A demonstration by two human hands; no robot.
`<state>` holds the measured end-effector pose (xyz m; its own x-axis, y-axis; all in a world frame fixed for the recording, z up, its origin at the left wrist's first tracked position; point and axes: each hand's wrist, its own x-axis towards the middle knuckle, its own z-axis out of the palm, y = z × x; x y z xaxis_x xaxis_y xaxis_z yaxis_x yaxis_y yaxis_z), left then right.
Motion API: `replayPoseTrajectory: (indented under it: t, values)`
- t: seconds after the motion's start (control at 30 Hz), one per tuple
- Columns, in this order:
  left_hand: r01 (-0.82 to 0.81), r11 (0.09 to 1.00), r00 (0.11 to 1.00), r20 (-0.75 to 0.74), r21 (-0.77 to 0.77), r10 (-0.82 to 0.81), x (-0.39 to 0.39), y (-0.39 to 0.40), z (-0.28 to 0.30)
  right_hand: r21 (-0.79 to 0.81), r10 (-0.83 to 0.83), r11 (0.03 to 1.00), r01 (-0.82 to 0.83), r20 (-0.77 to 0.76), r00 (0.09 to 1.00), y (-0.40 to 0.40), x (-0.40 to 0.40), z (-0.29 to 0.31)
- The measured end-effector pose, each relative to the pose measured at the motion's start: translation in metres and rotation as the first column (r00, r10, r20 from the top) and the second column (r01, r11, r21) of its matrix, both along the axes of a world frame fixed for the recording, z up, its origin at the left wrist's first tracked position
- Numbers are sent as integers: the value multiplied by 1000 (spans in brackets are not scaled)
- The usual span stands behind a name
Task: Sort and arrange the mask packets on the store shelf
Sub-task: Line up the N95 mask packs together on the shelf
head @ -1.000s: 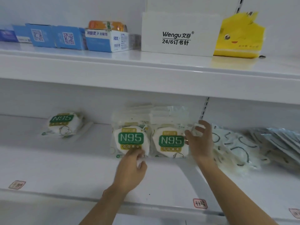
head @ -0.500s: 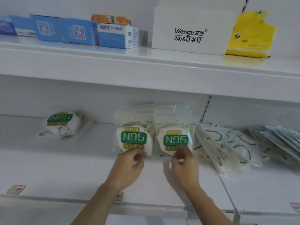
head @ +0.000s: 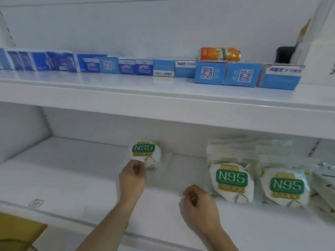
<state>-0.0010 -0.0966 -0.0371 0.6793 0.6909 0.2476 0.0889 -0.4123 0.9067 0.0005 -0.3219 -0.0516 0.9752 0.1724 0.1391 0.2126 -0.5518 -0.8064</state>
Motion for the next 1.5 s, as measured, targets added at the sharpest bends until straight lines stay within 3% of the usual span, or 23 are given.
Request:
replayPoseTrajectory:
  t: [0.07,0.13,0.23,0.3,0.4,0.53,0.7,0.77,0.87,1.03,1.2,1.3,1.37,1.5]
  values:
    - [-96,992,995,-20,82,98,13,17,0,11,-36,999,36,15,999,1,-3,2]
    - [-155,977,971,-159,149,178,30,26,1,59,-98,994,95,52,994,-4,-3,1]
    - [-96,992,935,-335,82,118,48,38,2,52,-155,987,152,52,987,-7,-3,0]
    - [-49,999,929,-366,18,53,54,51,-2,39,-181,983,179,56,982,-2,-7,3]
    - [-2,993,965,-260,-119,-29,50,65,-7,58,-210,976,208,27,977,4,-10,7]
    - [73,984,987,-131,-164,-96,15,58,-10,84,-201,975,204,-38,979,22,-7,9]
    - [36,995,999,-3,94,-36,-29,44,-19,253,-154,954,160,-41,987,65,-17,7]
    - [98,995,993,67,-33,-96,-49,31,-10,389,-131,911,136,-40,991,77,-25,10]
    - [289,934,950,182,-210,-253,-67,17,0,617,-50,777,128,-141,989,88,-32,21]
    - [485,813,875,193,-323,-445,-74,24,20,754,85,615,233,-356,930,80,-22,40]
    - [633,693,764,131,-344,-632,-69,4,24,811,62,525,259,-340,938,49,-18,58]
    - [731,555,656,185,-398,-732,-62,-18,17,808,-80,478,343,-349,934,16,-23,71]
    - [770,525,601,135,-362,-788,-53,-31,9,782,-189,498,376,-326,926,-12,-28,76]
    - [806,522,546,9,-279,-838,-36,-67,-6,658,-342,643,393,-213,915,-68,-33,77]
